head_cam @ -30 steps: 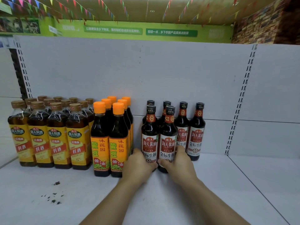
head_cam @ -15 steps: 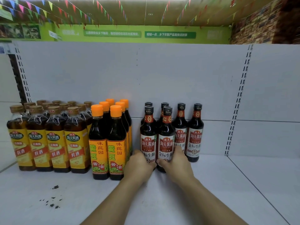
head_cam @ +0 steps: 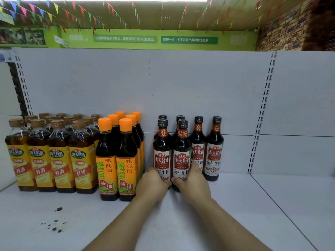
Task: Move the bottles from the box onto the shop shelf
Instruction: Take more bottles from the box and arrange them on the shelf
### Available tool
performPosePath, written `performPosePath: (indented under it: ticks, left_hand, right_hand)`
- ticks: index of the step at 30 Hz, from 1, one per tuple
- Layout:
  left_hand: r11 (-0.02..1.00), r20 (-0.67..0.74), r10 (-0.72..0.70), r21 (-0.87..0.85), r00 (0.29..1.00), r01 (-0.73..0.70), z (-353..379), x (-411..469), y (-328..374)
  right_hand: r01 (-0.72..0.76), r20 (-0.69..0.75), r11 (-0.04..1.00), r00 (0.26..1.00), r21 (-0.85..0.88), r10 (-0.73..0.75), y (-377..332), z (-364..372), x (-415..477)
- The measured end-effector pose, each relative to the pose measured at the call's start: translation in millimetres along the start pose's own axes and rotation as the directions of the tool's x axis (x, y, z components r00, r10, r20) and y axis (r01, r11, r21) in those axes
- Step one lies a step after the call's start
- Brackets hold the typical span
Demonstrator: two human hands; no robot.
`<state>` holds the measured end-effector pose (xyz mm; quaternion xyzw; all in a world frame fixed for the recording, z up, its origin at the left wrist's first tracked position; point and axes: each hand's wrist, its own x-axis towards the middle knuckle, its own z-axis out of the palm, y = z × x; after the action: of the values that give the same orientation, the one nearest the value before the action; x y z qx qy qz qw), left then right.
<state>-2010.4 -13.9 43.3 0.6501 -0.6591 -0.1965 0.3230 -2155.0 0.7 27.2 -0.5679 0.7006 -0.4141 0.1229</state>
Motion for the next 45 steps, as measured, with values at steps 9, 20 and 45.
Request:
performPosePath:
  ticks: [9,20,45]
  left_hand:
    - [1.0,0.027,-0.02,-0.009,0.999,0.02,0,1,1]
    - [0.992,0.103,-0.077,-0.097,0.992,0.087,2,0,-2]
    - [0.869,0.118,-0.049,-0.485,0.992,0.1,-58,-160,0]
  right_hand:
    - [-0.021,0.025,0.999,0.999,-0.028,0.022,-3,-3,-5]
    - [-0.11,0.182,0.99,0.979,0.093,0.092,4,-13,-5]
    - [-0.174,0.214,0.917,0.972,0.358,0.1,5,-106,-148]
